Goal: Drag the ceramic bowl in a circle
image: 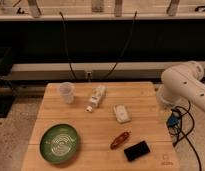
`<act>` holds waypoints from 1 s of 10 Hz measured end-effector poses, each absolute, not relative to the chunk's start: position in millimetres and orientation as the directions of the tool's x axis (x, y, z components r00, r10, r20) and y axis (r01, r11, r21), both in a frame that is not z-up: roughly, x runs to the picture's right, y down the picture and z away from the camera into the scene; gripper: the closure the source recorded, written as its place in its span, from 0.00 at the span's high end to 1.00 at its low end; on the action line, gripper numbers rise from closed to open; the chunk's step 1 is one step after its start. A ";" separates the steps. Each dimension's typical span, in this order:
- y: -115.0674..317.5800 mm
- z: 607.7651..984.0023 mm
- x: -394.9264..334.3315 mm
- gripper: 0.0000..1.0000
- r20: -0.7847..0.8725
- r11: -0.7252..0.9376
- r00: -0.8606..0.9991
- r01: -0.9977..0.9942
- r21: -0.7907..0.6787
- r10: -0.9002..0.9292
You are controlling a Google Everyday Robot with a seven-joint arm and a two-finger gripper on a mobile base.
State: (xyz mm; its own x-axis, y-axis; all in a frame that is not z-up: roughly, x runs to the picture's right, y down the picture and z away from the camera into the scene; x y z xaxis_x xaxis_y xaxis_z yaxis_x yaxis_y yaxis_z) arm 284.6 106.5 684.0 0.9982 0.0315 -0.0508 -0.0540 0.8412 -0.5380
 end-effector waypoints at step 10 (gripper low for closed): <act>107.7 683.5 281.5 0.80 -0.057 0.842 0.998 -0.047 -0.537 0.019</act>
State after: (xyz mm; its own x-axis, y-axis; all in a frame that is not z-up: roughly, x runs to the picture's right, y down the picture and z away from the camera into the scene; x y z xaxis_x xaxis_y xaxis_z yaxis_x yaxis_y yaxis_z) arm 281.5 107.7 683.5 0.9982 0.0195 -0.0572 -0.0472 0.8422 -0.5371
